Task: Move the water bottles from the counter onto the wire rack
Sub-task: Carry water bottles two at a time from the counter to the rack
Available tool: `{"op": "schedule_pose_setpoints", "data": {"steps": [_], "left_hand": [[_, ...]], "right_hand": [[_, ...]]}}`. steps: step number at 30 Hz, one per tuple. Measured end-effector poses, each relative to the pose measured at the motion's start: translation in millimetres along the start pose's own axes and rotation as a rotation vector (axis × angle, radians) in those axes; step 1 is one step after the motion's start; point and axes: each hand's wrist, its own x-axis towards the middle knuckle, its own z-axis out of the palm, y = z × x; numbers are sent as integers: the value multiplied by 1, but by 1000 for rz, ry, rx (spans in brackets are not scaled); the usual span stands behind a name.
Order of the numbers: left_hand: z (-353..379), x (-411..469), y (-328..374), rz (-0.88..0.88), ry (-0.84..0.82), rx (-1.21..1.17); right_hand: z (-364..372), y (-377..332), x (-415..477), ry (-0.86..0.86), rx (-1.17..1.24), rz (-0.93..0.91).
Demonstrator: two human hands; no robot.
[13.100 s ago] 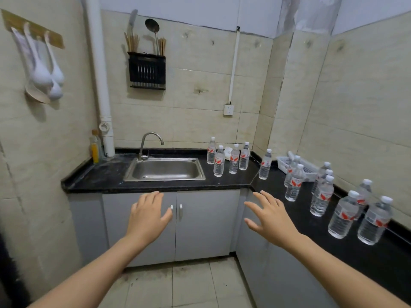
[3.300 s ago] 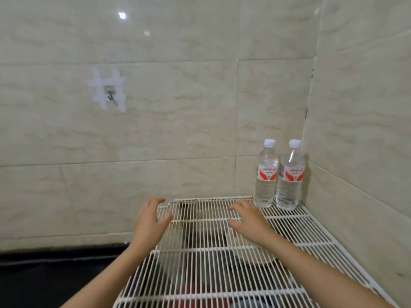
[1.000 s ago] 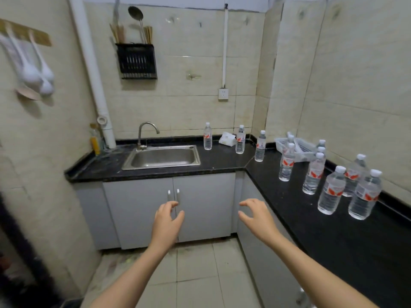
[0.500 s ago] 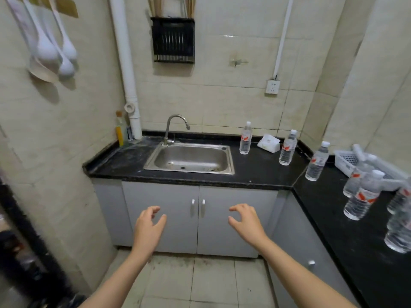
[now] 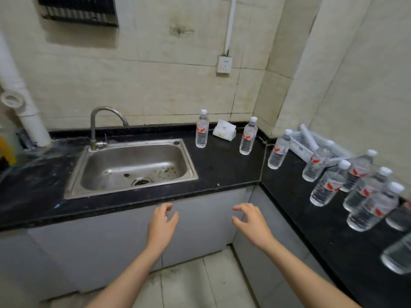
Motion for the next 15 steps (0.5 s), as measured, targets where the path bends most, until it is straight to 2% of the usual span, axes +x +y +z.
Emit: {"op": "schedule_pose_setpoints", "data": {"steps": [7, 11, 15], "left_hand": [[117, 60, 21, 0, -175, -59], [159, 108, 40, -11, -151, -68], [180, 149, 52, -70, -87, -84]], "right_hand": [[-36, 75, 60, 83, 47, 153], [-50, 92, 131, 151, 150, 92], [-43, 100, 195, 130, 260, 96]]}}
